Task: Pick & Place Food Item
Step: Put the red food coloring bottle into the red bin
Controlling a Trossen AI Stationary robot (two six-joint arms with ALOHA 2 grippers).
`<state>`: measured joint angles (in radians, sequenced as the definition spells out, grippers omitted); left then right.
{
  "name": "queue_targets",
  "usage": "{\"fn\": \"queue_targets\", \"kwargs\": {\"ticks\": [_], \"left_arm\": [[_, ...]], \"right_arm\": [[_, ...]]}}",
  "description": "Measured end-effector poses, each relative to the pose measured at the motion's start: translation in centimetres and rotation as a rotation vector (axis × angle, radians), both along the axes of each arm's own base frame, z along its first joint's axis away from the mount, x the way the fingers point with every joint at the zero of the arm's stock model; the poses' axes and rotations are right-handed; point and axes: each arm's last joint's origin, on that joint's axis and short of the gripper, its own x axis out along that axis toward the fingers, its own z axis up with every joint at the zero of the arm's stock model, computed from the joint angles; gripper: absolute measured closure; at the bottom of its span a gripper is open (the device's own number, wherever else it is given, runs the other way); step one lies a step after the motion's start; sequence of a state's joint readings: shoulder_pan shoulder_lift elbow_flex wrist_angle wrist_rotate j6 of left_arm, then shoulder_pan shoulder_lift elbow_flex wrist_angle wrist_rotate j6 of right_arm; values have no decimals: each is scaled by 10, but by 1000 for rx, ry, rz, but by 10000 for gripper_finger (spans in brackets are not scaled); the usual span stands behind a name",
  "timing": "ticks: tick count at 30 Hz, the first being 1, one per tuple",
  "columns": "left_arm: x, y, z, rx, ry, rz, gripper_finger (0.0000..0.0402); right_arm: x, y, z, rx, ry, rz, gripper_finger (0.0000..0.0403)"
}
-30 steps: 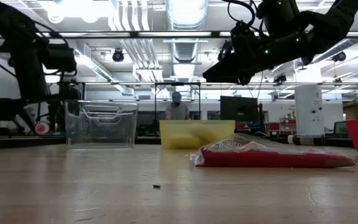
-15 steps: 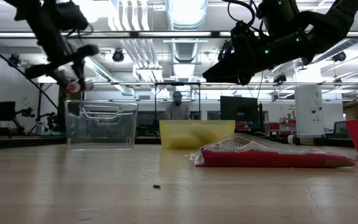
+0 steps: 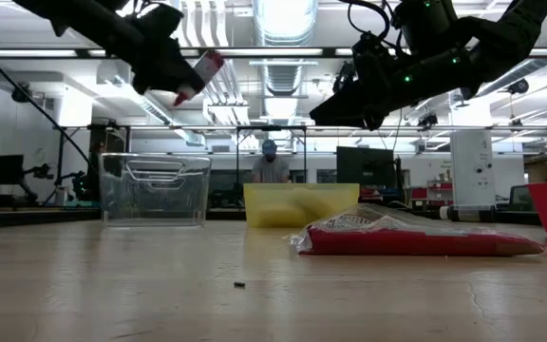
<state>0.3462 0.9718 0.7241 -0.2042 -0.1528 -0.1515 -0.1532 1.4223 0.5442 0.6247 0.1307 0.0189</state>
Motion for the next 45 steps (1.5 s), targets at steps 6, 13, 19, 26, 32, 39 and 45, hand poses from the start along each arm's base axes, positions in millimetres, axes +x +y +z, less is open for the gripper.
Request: {"fn": "queue_targets", "kwargs": {"ticks": [6, 13, 19, 26, 32, 39, 45], "left_arm": [[20, -24, -27, 107, -1, -190, 243], [45, -39, -53, 126, -92, -274, 243], [61, -47, -65, 165, -81, -361, 243], [68, -53, -62, 205, -91, -436, 243], [68, -54, -62, 204, -90, -441, 243], [69, -54, -62, 201, -92, -451, 243], [69, -54, -58, 215, -124, -449, 243]], "right_arm": [[0, 0, 0, 0, 0, 0, 188], [0, 0, 0, 0, 0, 0, 188], [0, 0, 0, 0, 0, 0, 188], [0, 0, 0, 1, 5, 0, 188], [0, 0, -1, 1, 8, 0, 188], [0, -1, -2, 4, 15, 1, 188], [-1, -2, -1, 3, 15, -3, 188]]}}
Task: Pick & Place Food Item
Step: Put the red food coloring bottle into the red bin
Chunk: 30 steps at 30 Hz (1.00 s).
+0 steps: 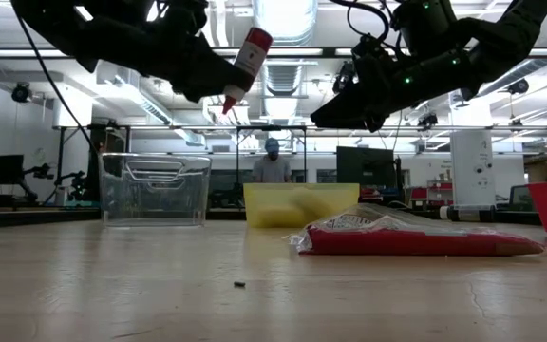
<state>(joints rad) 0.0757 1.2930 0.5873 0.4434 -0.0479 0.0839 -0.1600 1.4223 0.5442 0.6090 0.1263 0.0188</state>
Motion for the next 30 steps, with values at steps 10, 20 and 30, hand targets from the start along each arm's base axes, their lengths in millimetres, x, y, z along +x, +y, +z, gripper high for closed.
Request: {"fn": "queue_targets", "kwargs": {"ticks": [10, 20, 30], "left_arm": [[0, 0, 1, 17, -10, -4, 243], [1, 0, 5, 33, -42, -7, 243], [1, 0, 5, 54, -51, -12, 243]], "right_arm": [[0, 0, 0, 0, 1, 0, 188], [1, 0, 4, 98, -69, -28, 188], [8, -1, 27, 66, -239, 8, 188]]}}
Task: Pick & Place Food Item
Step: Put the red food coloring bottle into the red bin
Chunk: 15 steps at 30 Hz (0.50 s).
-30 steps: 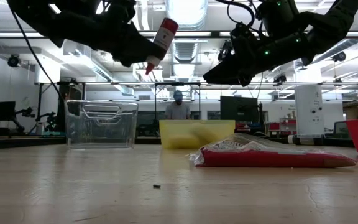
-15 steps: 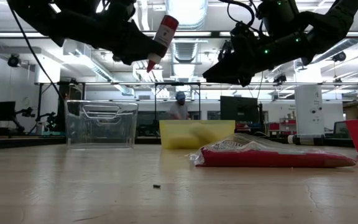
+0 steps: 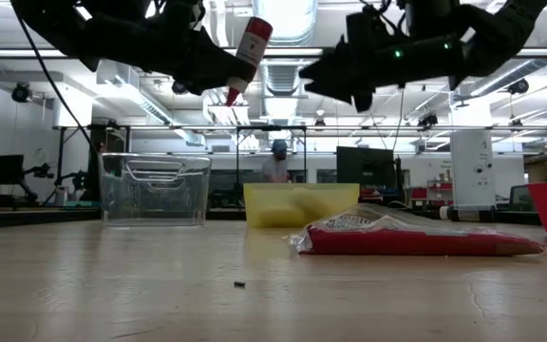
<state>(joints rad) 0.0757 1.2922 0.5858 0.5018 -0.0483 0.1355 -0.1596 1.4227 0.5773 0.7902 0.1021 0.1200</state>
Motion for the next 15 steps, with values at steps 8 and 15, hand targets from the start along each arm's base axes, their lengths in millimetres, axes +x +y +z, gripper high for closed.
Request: {"fn": "queue_targets", "kwargs": {"ticks": [8, 15], "left_arm": [[0, 0, 0, 2, 1, 0, 243], [0, 0, 0, 1, 1, -5, 243]], "right_arm": [[11, 7, 21, -41, -60, 172, 188], [12, 11, 23, -162, -45, 256, 188]]}}
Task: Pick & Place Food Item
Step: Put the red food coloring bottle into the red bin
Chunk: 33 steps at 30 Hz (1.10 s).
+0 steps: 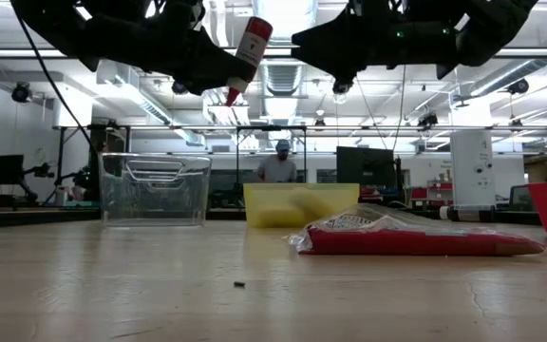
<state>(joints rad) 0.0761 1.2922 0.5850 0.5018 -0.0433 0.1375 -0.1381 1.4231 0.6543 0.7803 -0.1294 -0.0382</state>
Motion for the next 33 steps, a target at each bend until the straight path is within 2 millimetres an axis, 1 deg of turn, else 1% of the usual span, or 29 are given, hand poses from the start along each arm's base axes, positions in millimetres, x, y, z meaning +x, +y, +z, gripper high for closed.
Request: {"fn": "queue_targets", "kwargs": {"ticks": [3, 9, 13, 18, 22, 33], "left_arm": [[0, 0, 0, -1, 0, -1, 243], [0, 0, 0, -1, 0, -3, 243], [0, 0, 0, -3, -2, -2, 243], [0, 0, 0, -3, -5, -2, 243], [0, 0, 0, -3, -4, -2, 243], [0, 0, 0, -3, 2, -1, 243]], "right_arm": [[0, 1, -2, -90, 15, 4, 188], [1, 1, 1, -103, 9, 4, 188], [8, 0, 5, -104, -3, 4, 188], [24, 0, -3, -107, 30, 19, 188], [37, 0, -7, -158, 40, 25, 188], [69, 0, 5, -193, 1, 36, 188]]}}
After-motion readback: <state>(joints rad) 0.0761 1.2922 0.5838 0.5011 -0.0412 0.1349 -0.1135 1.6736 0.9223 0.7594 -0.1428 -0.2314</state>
